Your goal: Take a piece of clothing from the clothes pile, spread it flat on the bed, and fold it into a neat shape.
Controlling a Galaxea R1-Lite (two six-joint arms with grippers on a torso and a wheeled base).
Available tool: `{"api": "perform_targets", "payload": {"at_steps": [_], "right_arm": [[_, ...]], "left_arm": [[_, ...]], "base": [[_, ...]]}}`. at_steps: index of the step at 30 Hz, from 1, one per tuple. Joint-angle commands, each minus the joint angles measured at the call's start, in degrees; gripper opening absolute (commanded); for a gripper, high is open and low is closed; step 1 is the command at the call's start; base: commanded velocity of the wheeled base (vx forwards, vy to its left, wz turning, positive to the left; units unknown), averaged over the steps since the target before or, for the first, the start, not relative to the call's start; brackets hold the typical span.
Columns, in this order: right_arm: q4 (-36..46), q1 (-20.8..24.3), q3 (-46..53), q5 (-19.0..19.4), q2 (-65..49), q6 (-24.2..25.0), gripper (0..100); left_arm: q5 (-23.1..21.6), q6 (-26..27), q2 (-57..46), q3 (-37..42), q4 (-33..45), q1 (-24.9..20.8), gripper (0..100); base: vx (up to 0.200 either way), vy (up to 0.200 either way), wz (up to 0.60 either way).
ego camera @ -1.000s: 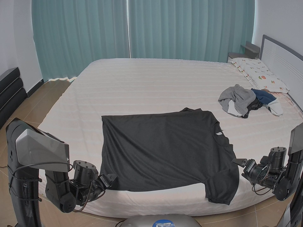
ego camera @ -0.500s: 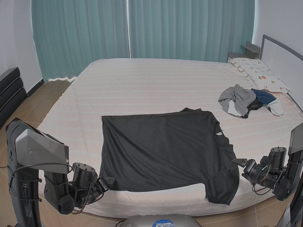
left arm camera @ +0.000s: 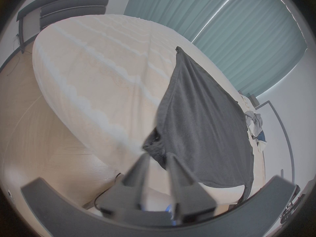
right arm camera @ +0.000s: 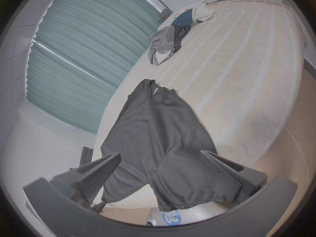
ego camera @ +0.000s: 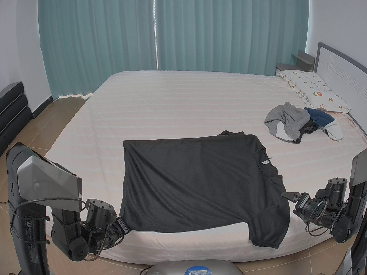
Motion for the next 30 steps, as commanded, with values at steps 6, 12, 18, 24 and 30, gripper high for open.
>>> {"api": "perform_targets", "payload": {"at_steps": [6, 12, 18, 24, 30], "right_arm": [[-0.8, -0.7, 0.8, 0.1, 0.1, -0.2, 100], [-0.8, -2.3, 1.0, 0.1, 0.1, -3.7, 100], [-0.3, -3.8, 1.0, 0.8, 1.4, -5.5, 100], [-0.3, -4.6, -0.6, 1.7, 3.9, -9.4, 100], [5.1, -4.7, -9.1, 3.0, 7.7, -10.6, 100]], "left_arm": [[3.5, 4.3, -2.6, 3.8, 0.0, 0.0, 0], [4.5, 6.0, -3.2, 5.4, 0.0, 0.3, 0], [4.5, 8.0, -4.4, 6.9, 0.0, 0.2, 0], [4.5, 8.0, -6.4, 6.9, 0.0, 1.3, 0], [4.5, 8.0, -6.8, 7.6, 0.1, 0.3, 0]], "base": [[0.000, 0.000, 0.00], [0.000, 0.000, 0.00], [0.000, 0.000, 0.00], [0.000, 0.000, 0.00], [0.000, 0.000, 0.00]]}}
